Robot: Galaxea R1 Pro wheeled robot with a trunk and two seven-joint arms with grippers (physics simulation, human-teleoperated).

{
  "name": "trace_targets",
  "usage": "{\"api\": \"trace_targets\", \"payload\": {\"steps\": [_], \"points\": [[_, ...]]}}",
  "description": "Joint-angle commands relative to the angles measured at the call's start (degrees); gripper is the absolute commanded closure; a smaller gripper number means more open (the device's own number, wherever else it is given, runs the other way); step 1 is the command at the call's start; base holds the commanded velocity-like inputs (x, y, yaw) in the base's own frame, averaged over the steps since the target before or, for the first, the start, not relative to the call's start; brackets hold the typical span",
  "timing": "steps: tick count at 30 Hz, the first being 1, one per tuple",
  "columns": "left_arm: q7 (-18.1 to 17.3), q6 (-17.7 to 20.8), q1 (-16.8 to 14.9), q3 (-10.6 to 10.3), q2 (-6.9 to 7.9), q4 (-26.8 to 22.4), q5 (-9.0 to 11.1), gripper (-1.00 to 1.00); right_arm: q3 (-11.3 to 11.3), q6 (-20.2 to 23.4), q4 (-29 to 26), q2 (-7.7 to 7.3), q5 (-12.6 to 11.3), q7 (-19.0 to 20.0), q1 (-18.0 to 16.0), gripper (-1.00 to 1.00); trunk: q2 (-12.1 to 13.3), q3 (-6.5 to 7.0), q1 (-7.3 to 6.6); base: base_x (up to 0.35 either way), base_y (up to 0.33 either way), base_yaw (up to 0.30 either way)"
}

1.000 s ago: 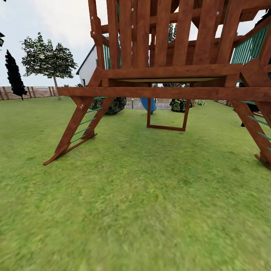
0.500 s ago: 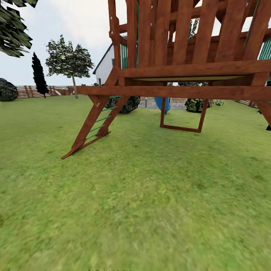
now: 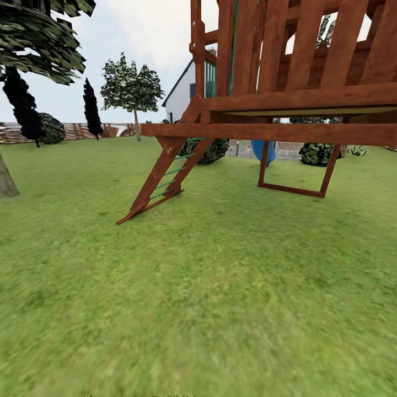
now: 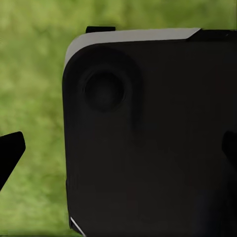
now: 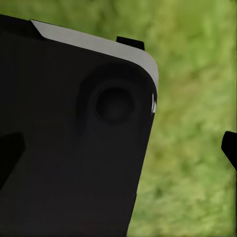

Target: Take the three Easter eggs out of the wicker basket on the lawn in the garden, then place them on the lawn next to a single tree (choose any tree) so that all three eggs are next to the same tree and none are left in the basket.

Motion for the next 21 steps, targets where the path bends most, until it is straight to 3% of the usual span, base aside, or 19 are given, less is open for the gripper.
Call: {"api": "trace_targets", "payload": {"steps": [1,21], "points": [[0.03,-0.13,-0.01,0.04,-0.01,0.00,0.07,-1.00,0.04,-0.16,0.04,-0.01,0.34,-0.01,-0.03,-1.00,-0.03,-0.10,0.00,0.000,0.000,0.279],[0.03,-0.13,-0.01,0.04,-0.01,0.00,0.07,-1.00,0.04,-0.10,0.04,-0.10,0.26,-0.09,-0.04,-1.00,-0.03,-1.18,0.00,0.000,0.000,0.270]]}}
